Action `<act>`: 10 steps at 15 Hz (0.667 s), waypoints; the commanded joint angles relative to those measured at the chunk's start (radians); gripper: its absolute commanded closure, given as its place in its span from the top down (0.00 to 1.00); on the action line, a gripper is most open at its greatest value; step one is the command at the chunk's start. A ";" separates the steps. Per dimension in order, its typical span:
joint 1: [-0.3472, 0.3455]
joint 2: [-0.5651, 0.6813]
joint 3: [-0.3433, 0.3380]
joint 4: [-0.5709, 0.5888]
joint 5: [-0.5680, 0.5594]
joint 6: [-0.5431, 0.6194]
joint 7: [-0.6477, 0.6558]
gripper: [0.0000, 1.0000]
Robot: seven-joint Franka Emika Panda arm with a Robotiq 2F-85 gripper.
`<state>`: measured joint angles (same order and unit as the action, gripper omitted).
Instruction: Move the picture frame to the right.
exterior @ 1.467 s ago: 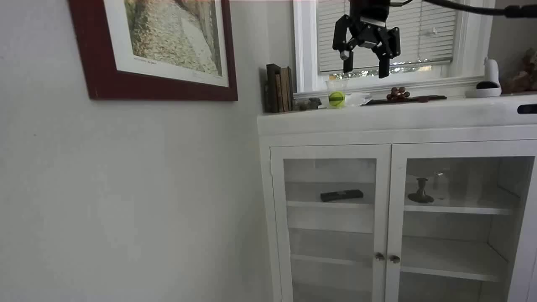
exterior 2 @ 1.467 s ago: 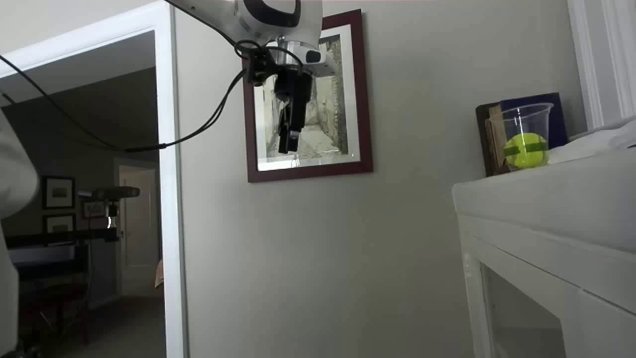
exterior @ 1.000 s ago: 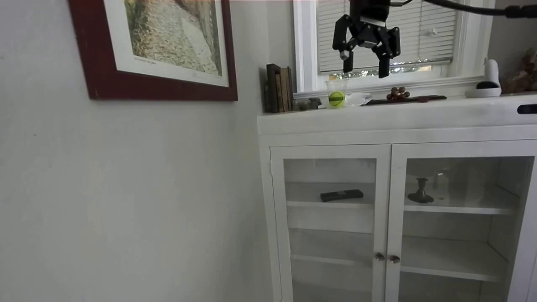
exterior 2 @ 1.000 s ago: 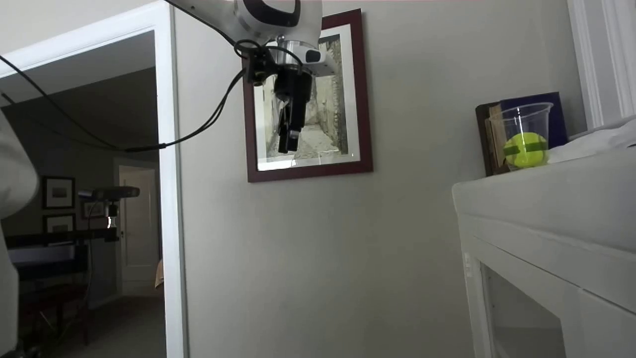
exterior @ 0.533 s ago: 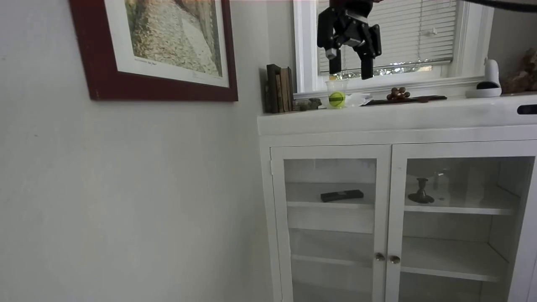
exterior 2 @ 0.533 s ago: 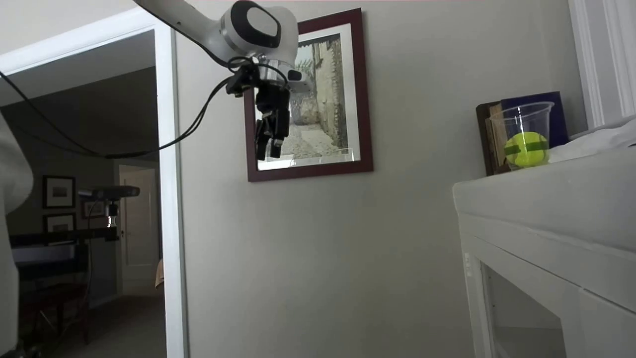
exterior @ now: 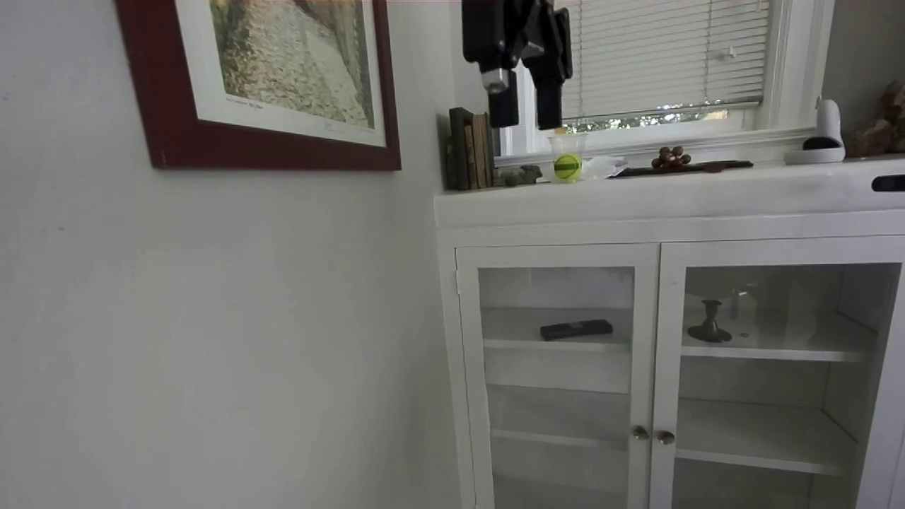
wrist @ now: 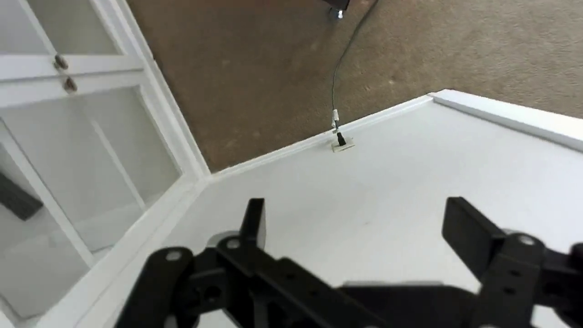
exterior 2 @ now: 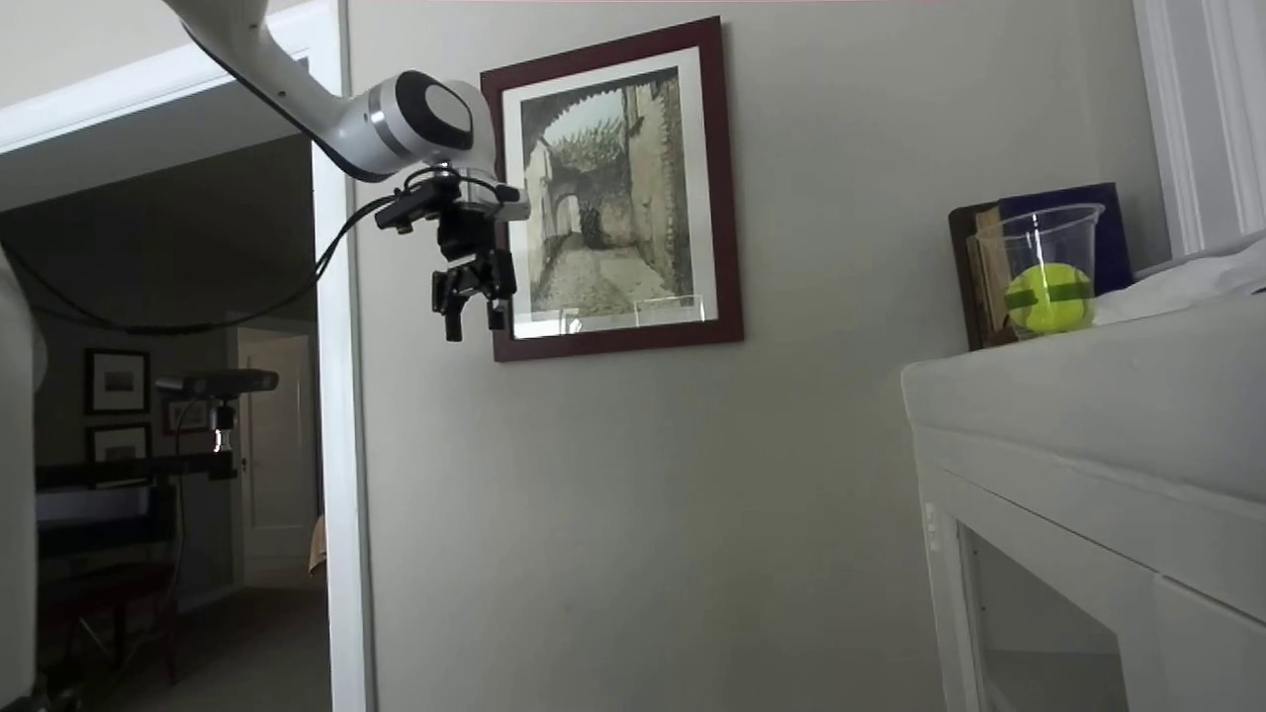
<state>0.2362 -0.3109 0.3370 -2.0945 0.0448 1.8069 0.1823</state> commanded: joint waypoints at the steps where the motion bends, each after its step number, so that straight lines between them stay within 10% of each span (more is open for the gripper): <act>1: 0.038 -0.001 0.049 -0.029 -0.092 0.159 -0.004 1.00; 10: 0.051 0.011 0.047 -0.036 -0.067 0.297 0.010 1.00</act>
<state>0.2710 -0.3045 0.3954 -2.1155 -0.0388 2.0108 0.1851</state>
